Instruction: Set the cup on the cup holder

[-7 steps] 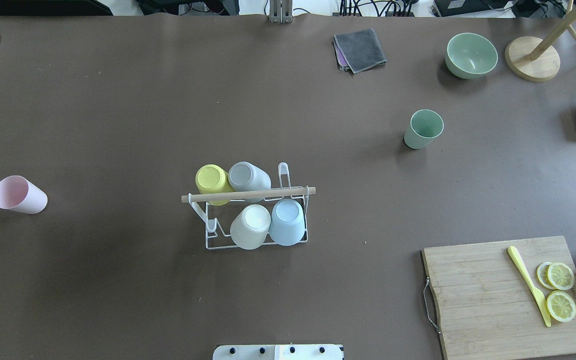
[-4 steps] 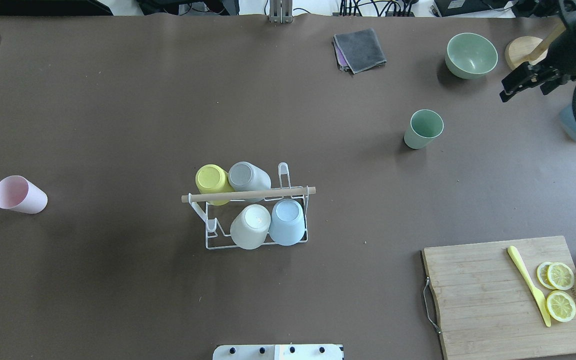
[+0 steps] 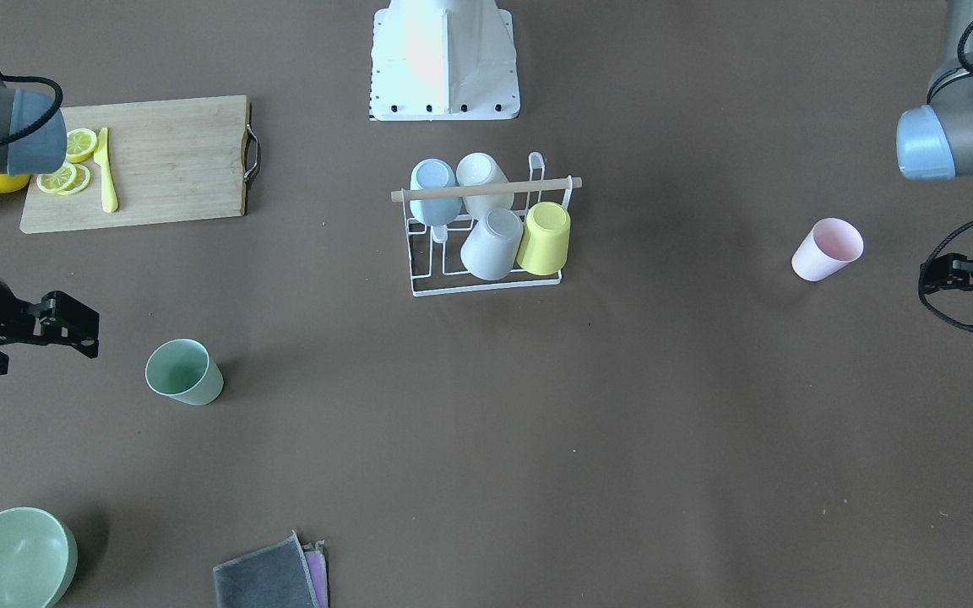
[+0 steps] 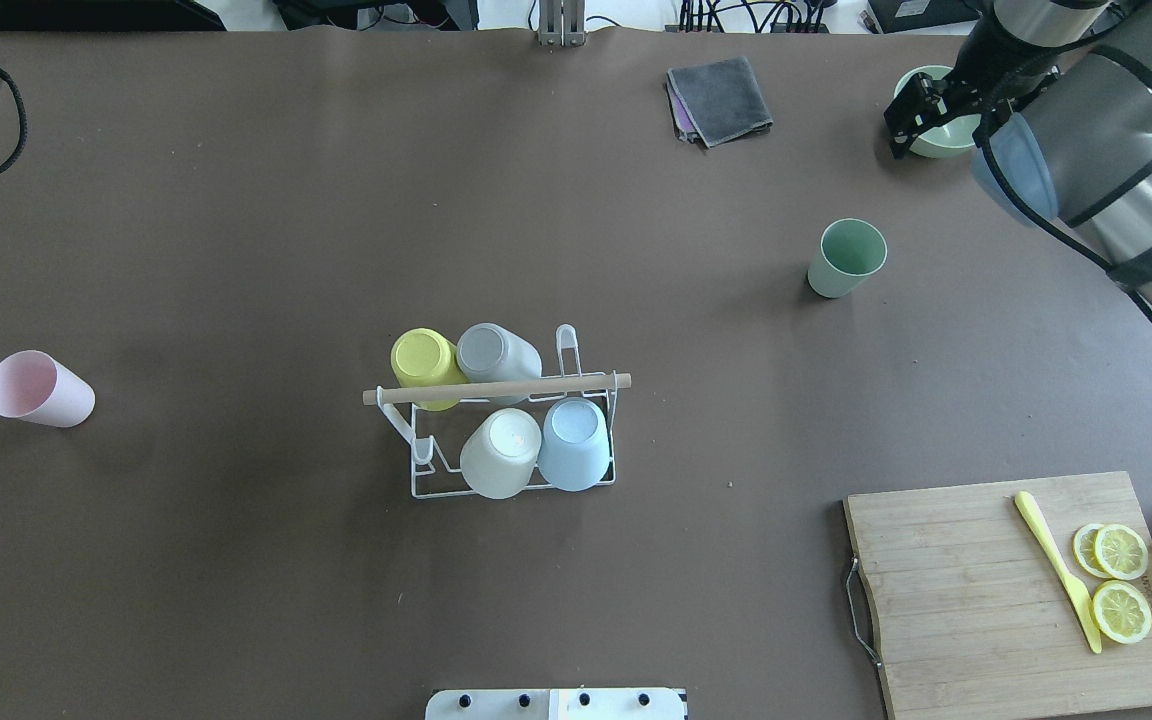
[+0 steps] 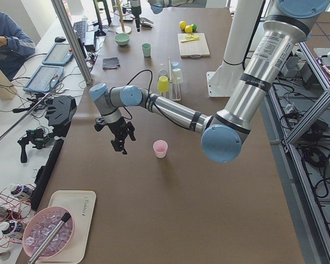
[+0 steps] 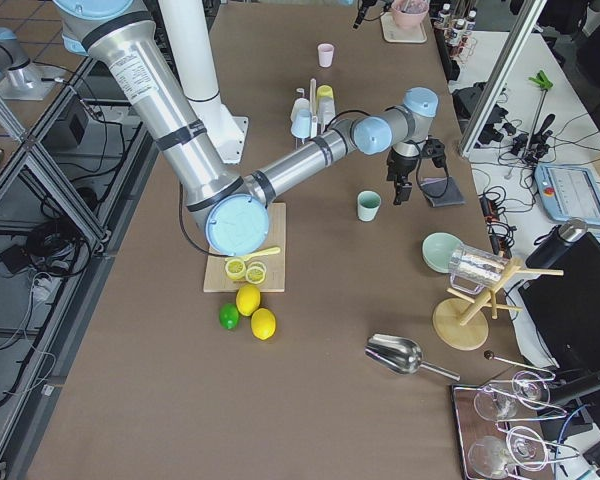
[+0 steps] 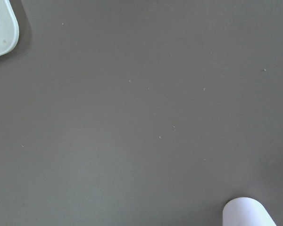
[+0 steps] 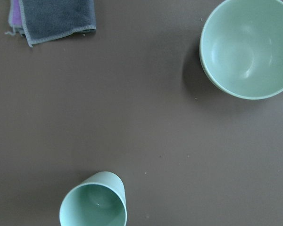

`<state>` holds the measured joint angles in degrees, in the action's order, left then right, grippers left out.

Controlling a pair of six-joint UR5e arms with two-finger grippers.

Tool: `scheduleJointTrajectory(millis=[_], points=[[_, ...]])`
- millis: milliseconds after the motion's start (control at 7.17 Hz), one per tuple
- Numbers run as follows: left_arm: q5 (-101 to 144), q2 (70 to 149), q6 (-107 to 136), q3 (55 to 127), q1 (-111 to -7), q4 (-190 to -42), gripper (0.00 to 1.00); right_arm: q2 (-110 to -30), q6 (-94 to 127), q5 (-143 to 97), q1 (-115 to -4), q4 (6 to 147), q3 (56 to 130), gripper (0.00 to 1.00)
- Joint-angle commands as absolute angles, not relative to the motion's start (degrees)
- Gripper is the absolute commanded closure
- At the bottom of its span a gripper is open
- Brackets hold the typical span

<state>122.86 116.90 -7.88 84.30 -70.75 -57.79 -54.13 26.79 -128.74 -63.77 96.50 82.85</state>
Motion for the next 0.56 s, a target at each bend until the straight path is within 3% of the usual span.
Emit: scheduleJointTrajectory(millis=[0, 419], points=[[119.82, 122.94, -14.67, 79.83, -69.62, -50.72, 0.02, -43.81, 26.72, -130.07, -63.54, 96.59, 67.3, 0.0], [116.19, 128.04, -14.24, 72.71, -62.94, -47.81, 0.02, -38.5, 24.8, -132.7, -61.53, 96.24, 56.01, 0.0]])
